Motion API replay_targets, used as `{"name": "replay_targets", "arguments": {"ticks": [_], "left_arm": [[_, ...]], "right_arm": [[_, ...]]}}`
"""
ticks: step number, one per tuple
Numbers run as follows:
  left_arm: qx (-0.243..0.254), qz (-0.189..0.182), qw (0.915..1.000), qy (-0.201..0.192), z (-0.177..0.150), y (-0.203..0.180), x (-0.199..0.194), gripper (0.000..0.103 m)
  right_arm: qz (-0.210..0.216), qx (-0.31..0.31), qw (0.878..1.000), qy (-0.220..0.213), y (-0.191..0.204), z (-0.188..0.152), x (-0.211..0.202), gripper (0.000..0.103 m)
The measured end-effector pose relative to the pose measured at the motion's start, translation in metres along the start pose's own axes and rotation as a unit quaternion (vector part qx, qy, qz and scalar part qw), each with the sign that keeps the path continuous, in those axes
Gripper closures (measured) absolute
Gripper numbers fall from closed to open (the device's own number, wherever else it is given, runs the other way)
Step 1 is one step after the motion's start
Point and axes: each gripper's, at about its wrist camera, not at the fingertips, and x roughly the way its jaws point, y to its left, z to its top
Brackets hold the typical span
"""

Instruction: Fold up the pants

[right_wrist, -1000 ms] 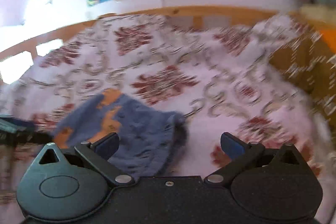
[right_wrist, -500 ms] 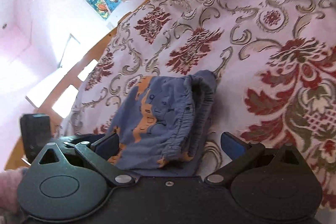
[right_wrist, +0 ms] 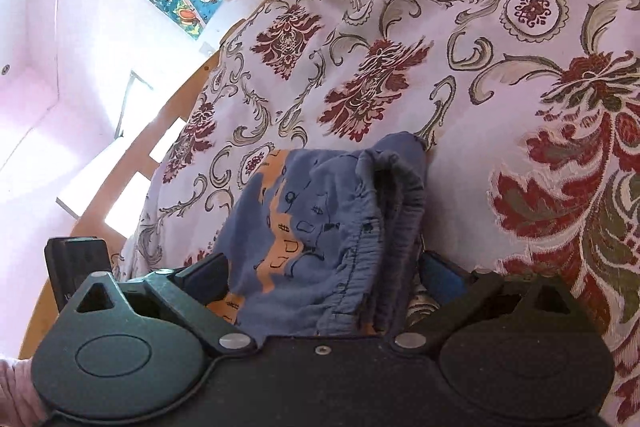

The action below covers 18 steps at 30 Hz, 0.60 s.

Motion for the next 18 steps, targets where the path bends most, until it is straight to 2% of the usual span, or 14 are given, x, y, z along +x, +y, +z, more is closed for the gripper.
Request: {"name": "replay_targets", "arguments": {"ticks": [1, 3, 4, 6, 13, 15, 18], "left_arm": [[-0.005, -0.004, 1.0, 0.0, 0.001, 0.002, 0.0, 0.0], [-0.013, -0.009, 0.9999, 0.0, 0.002, 0.004, -0.001, 0.001], [-0.014, -0.01, 0.9998, 0.002, 0.002, 0.005, -0.001, 0.002], [-0.012, -0.007, 0.9999, 0.006, 0.004, 0.006, -0.001, 0.008], [-0.037, -0.007, 0.9993, 0.006, 0.006, 0.017, -0.003, 0.021], [-0.027, 0.004, 0.9996, 0.01, 0.006, 0.016, -0.003, 0.039], [-0.015, 0.007, 0.9997, 0.02, 0.007, 0.014, -0.003, 0.052]], "right_arm": [[-0.007, -0.002, 1.0, -0.001, 0.001, -0.001, 0.0, 0.009], [-0.024, -0.009, 1.0, -0.006, 0.003, -0.004, 0.0, 0.023], [-0.037, -0.015, 0.999, -0.01, 0.005, -0.006, 0.0, 0.027], [-0.047, -0.017, 0.999, -0.018, 0.004, -0.011, -0.002, 0.036], [-0.035, 0.008, 0.999, -0.033, -0.004, -0.017, -0.006, 0.043], [-0.036, 0.01, 0.999, -0.032, -0.005, -0.017, -0.006, 0.057], [-0.037, 0.026, 0.998, -0.036, -0.009, -0.018, -0.008, 0.07]]}}
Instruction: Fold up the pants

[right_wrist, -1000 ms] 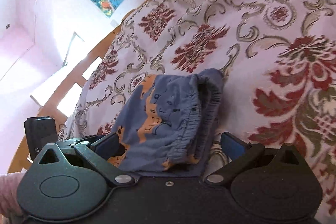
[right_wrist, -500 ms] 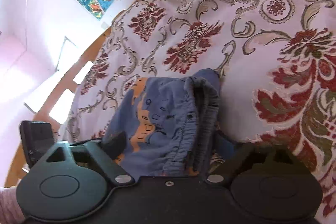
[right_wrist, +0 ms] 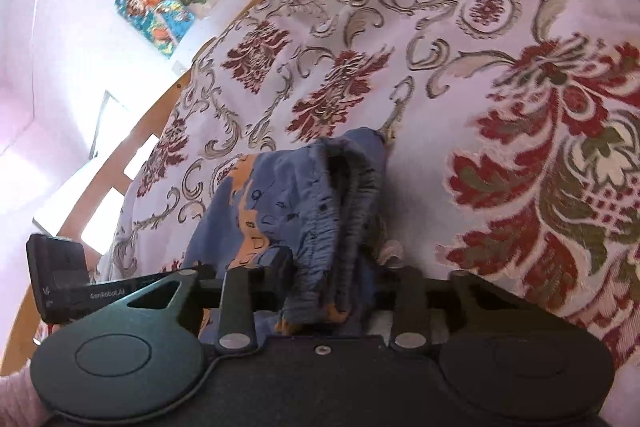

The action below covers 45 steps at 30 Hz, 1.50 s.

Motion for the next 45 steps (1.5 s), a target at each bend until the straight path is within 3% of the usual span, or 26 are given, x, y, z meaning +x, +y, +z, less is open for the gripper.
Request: {"name": "replay_targets", "arguments": {"ticks": [3, 12, 18, 24, 29, 33, 41, 45], "left_arm": [[0.004, 0.0, 1.0, 0.006, 0.001, -0.003, -0.001, 0.057], [0.029, 0.048, 0.9984, 0.006, 0.007, -0.027, -0.009, 0.076], [0.027, 0.045, 0.9985, -0.012, 0.014, -0.034, -0.02, 0.078], [0.028, 0.051, 0.9977, -0.035, 0.042, -0.039, -0.028, 0.078], [0.045, 0.069, 0.9947, -0.061, 0.078, -0.036, -0.017, 0.078], [0.041, 0.076, 0.9946, -0.058, 0.1, -0.026, 0.005, 0.078], [0.016, 0.077, 0.9969, -0.007, 0.084, 0.009, 0.051, 0.078], [-0.013, 0.056, 0.9983, -0.014, 0.073, 0.025, 0.053, 0.077]], "right_arm": [[-0.005, -0.005, 1.0, -0.007, 0.003, -0.002, -0.002, 0.073], [-0.064, -0.13, 0.989, -0.028, 0.053, -0.008, -0.009, 0.079], [-0.078, -0.189, 0.978, -0.051, 0.075, -0.001, -0.015, 0.079], [-0.076, -0.232, 0.967, -0.072, 0.091, 0.035, -0.007, 0.079], [-0.072, -0.248, 0.963, -0.078, 0.089, 0.073, 0.019, 0.079], [-0.07, -0.232, 0.968, -0.067, 0.076, 0.092, 0.041, 0.079], [-0.087, -0.175, 0.981, -0.016, 0.031, 0.074, 0.084, 0.079], [-0.082, -0.159, 0.984, -0.022, 0.024, 0.071, 0.084, 0.078]]}}
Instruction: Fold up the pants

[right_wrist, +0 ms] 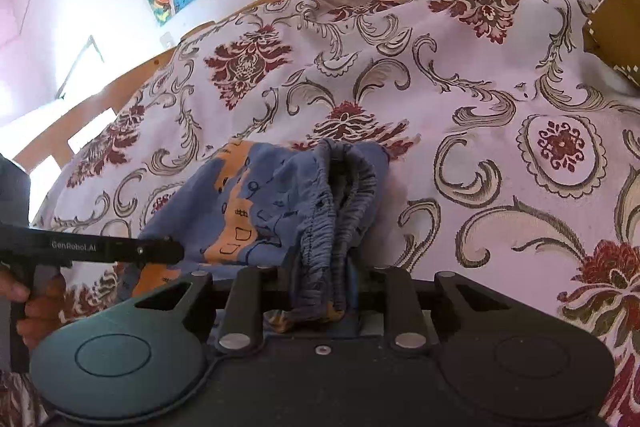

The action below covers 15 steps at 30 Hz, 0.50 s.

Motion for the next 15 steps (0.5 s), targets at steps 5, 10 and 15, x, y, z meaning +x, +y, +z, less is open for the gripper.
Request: {"name": "replay_targets", "arguments": {"ticks": [5, 10, 15], "left_arm": [[0.022, 0.001, 0.9998, 0.0, 0.002, -0.004, -0.002, 0.071], [-0.014, 0.001, 0.9998, -0.017, 0.005, -0.002, -0.026, 0.03], [-0.022, 0.023, 0.9968, -0.074, -0.006, -0.017, -0.077, 0.009]], "right_arm": [[-0.01, 0.0, 1.0, -0.008, 0.004, 0.004, -0.006, 0.063], [-0.035, -0.009, 0.998, -0.059, 0.024, 0.012, -0.041, 0.032], [-0.075, -0.051, 0.989, -0.119, 0.069, 0.012, -0.09, 0.009]]}}
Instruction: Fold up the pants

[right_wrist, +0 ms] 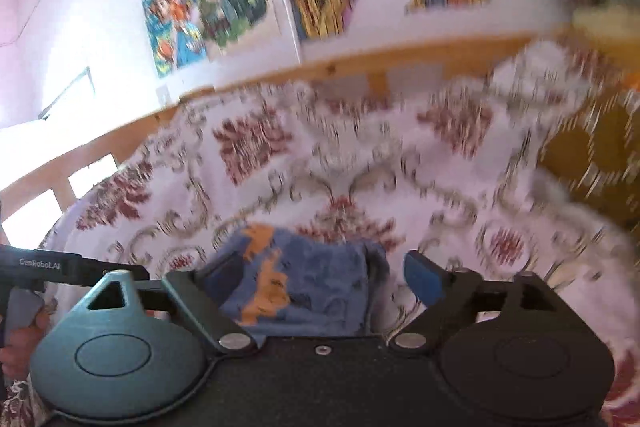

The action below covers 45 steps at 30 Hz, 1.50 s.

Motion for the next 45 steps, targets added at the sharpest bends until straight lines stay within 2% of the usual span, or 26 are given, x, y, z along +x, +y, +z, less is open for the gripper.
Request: {"name": "replay_targets", "arguments": {"ticks": [1, 6, 13, 21, 25, 31, 45], "left_arm": [[-0.001, 0.005, 0.9999, -0.011, -0.002, -0.004, -0.013, 0.005], [0.001, 0.016, 0.9986, -0.05, -0.011, -0.02, -0.063, 0.0], [0.011, 0.053, 0.9943, -0.092, -0.029, -0.038, -0.122, 0.0], [0.033, 0.103, 0.989, -0.101, -0.057, -0.045, -0.157, 0.0], [0.035, 0.112, 0.9873, -0.107, -0.081, -0.039, -0.163, 0.0], [0.039, 0.125, 0.9866, -0.096, -0.105, -0.026, -0.15, 0.0], [0.036, 0.142, 0.9865, -0.072, -0.116, -0.007, -0.127, 0.0]], "right_arm": [[-0.009, -0.008, 1.0, -0.01, 0.008, 0.002, -0.011, 0.008], [-0.039, -0.036, 0.997, -0.049, 0.044, 0.006, -0.058, 0.002], [-0.06, -0.055, 0.994, -0.073, 0.08, -0.003, -0.103, 0.001], [-0.071, -0.075, 0.992, -0.078, 0.111, -0.025, -0.131, 0.001], [-0.082, -0.082, 0.99, -0.078, 0.119, -0.044, -0.136, 0.001], [-0.094, -0.083, 0.991, -0.05, 0.115, -0.07, -0.127, 0.001], [-0.098, -0.055, 0.993, -0.023, 0.102, -0.089, -0.103, 0.001]]}}
